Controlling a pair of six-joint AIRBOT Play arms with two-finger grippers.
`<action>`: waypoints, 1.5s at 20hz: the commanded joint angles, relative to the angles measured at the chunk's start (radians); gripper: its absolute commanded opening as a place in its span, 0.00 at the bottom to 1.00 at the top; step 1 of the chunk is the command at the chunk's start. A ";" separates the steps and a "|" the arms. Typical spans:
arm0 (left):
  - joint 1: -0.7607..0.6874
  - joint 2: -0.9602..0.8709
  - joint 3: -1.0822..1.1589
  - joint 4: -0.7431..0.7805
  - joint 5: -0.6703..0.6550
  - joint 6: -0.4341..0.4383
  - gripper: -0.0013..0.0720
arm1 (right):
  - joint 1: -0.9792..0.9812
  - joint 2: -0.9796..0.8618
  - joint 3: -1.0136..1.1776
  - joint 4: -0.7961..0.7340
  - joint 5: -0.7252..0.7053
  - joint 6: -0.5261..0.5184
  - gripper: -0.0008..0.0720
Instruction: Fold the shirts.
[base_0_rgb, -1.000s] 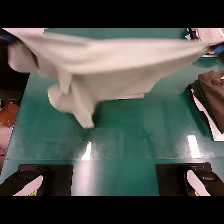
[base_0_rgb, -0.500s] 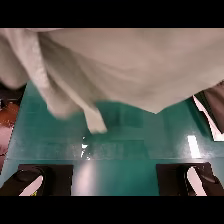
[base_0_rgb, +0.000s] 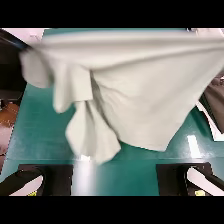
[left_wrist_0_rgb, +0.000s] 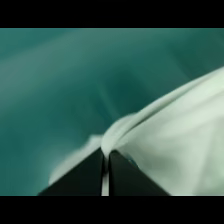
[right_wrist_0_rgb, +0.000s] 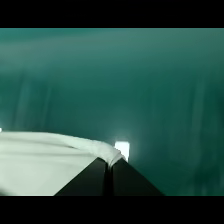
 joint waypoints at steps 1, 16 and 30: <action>0.001 -0.212 -0.129 -0.070 -0.031 0.030 0.05 | 0.154 -0.163 -0.170 -0.051 0.010 0.002 0.04; 0.100 -0.505 0.032 -0.077 0.210 -0.074 0.60 | 0.265 -0.499 -0.023 -0.096 -0.300 -0.005 0.63; 0.289 -0.220 -0.826 -0.430 0.212 0.081 0.60 | 0.386 -0.037 -0.519 -0.096 -0.320 -0.089 0.63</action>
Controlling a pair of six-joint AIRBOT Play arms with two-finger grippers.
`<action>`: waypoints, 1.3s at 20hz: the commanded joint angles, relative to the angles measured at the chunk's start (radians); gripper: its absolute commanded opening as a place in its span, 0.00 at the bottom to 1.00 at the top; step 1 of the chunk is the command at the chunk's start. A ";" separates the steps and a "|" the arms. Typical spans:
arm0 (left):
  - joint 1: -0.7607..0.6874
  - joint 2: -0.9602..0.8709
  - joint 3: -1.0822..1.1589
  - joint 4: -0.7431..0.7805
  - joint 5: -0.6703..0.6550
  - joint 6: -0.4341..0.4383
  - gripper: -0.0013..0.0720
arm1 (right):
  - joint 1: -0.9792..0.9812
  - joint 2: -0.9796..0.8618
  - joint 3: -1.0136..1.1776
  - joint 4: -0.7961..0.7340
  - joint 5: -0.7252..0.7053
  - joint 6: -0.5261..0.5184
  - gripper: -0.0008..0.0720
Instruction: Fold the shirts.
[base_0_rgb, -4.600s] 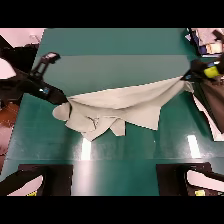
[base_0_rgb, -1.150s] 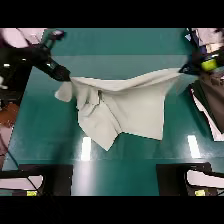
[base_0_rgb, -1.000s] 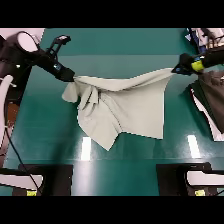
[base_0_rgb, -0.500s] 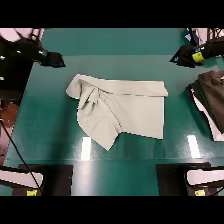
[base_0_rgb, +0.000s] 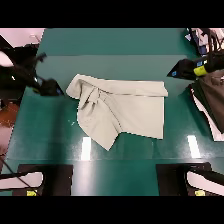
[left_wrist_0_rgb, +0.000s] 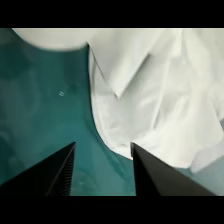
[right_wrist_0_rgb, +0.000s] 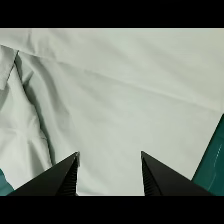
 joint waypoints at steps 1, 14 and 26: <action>0.007 0.083 -0.354 -0.124 0.155 0.053 0.60 | 0.044 0.116 -0.154 0.002 -0.080 -0.003 0.63; -0.121 0.080 -0.606 -0.315 0.368 0.163 0.60 | 0.064 0.308 -0.285 0.000 -0.185 0.023 0.63; -0.150 0.139 -0.379 -0.238 0.137 0.147 0.05 | -0.085 0.312 -0.412 -0.058 -0.005 0.023 0.60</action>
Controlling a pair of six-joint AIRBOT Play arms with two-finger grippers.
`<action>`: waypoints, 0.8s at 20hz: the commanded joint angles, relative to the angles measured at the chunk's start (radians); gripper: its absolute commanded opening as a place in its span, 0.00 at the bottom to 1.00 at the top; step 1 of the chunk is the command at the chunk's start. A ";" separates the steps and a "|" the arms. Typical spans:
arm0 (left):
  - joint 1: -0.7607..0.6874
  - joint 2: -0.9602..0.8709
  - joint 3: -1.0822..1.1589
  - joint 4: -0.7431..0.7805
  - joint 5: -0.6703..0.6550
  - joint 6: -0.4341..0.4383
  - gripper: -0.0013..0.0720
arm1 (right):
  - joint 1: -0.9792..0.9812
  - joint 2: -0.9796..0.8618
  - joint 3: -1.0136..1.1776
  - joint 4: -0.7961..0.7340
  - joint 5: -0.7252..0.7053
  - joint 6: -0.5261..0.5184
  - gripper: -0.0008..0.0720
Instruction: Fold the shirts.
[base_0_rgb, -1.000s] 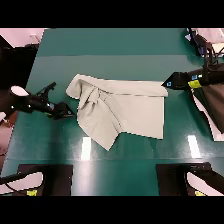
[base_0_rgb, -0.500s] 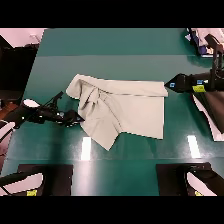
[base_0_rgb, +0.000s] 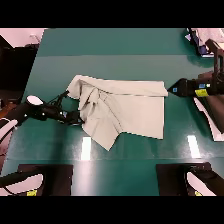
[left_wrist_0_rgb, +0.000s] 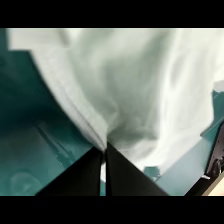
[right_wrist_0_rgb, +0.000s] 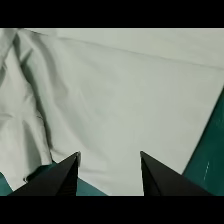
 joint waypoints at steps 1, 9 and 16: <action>0.010 0.064 0.151 0.058 -0.117 -0.002 0.05 | -0.130 0.002 -0.139 -0.015 0.109 0.000 0.60; 0.014 0.137 0.309 0.085 -0.126 -0.002 0.05 | -0.285 0.002 -0.571 0.043 0.010 -0.019 0.60; 0.014 0.137 0.309 0.084 -0.126 -0.002 0.05 | -0.285 0.002 -0.737 0.161 -0.088 -0.051 0.60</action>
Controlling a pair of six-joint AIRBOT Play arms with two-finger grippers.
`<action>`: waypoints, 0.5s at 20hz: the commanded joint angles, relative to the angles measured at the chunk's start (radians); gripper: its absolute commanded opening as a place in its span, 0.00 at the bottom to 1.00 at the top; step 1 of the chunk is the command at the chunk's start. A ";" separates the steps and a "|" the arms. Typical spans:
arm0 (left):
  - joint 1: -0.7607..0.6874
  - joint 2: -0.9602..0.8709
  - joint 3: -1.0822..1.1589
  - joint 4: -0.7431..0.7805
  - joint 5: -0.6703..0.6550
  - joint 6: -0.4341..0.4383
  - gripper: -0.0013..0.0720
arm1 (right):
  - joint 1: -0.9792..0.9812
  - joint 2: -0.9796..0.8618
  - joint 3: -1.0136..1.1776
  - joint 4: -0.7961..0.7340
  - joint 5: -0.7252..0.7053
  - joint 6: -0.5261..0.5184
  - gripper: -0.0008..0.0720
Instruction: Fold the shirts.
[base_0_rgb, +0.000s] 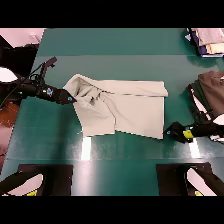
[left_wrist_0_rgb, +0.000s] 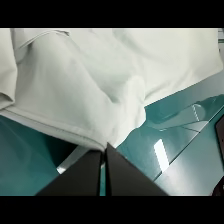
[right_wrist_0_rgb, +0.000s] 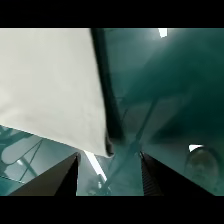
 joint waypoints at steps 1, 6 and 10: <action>0.001 0.001 0.003 0.001 0.000 0.000 0.05 | -0.003 0.000 -0.074 0.058 -0.049 -0.025 0.60; 0.001 0.001 0.003 0.001 -0.001 0.000 0.05 | 0.035 0.001 -0.088 0.110 -0.113 -0.047 0.43; 0.001 0.001 0.003 0.001 -0.023 0.000 0.05 | 0.139 0.001 -0.088 0.110 -0.180 -0.050 0.08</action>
